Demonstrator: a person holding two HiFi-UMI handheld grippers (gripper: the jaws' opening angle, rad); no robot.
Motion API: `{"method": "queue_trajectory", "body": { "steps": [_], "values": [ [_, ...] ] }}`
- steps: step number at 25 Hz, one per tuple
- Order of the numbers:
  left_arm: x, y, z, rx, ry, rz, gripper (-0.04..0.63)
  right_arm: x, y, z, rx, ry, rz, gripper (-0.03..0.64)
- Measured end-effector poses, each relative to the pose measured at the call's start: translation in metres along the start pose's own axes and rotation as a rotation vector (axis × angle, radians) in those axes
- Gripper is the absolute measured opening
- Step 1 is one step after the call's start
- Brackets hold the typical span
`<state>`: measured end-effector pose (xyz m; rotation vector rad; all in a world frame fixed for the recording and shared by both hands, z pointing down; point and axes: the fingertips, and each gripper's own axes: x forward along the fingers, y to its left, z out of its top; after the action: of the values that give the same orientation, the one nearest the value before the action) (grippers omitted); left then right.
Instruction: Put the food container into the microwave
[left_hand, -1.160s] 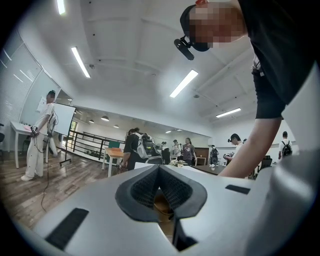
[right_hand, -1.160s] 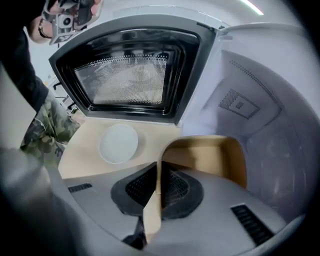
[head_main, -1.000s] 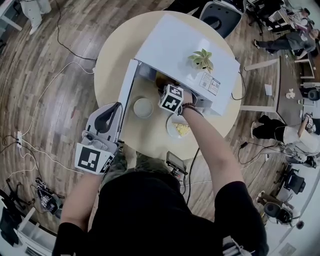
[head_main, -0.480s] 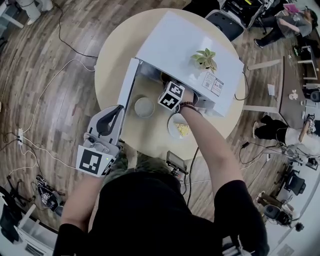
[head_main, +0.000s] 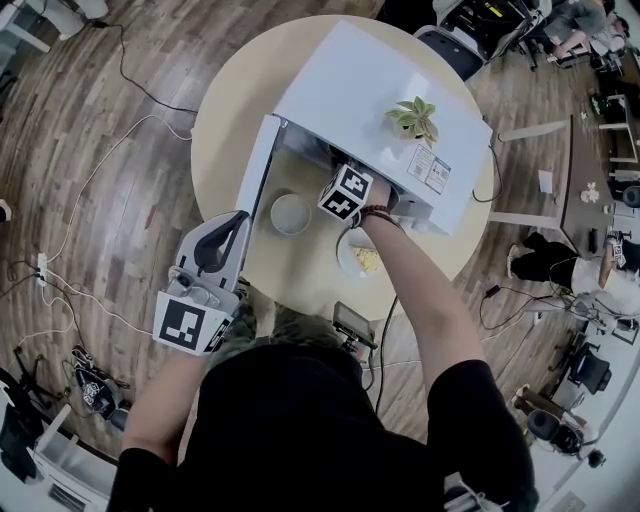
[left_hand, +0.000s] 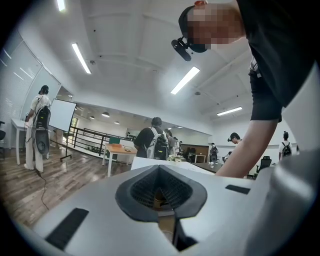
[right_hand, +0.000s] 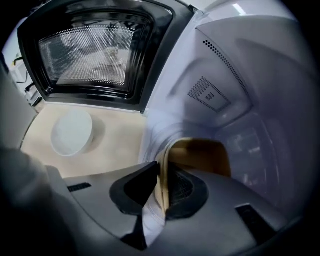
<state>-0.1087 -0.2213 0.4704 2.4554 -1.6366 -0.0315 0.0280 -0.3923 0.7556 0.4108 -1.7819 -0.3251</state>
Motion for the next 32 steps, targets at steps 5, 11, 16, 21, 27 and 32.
{"method": "queue_trajectory", "body": {
  "steps": [5,11,16,21,27,32],
  "values": [
    [-0.001,-0.003,-0.002,-0.001,0.005,-0.004,0.018,-0.004,-0.004,-0.001,0.007,-0.023,-0.060,0.060],
    [-0.001,-0.006,-0.002,0.006,0.007,-0.018,0.018,-0.021,-0.007,0.004,0.014,-0.077,-0.139,0.084],
    [0.002,-0.009,0.002,0.014,-0.002,-0.036,0.018,-0.048,0.000,0.008,0.000,-0.124,-0.202,0.091],
    [0.006,-0.015,0.008,0.026,-0.020,-0.072,0.018,-0.083,0.032,0.010,0.020,-0.163,-0.172,0.083],
    [0.012,-0.031,0.019,0.037,-0.048,-0.136,0.018,-0.134,0.086,0.012,0.105,-0.215,-0.071,0.015],
    [0.012,-0.049,0.033,0.051,-0.085,-0.197,0.018,-0.184,0.106,0.020,0.203,-0.271,-0.071,0.014]
  ]
}}
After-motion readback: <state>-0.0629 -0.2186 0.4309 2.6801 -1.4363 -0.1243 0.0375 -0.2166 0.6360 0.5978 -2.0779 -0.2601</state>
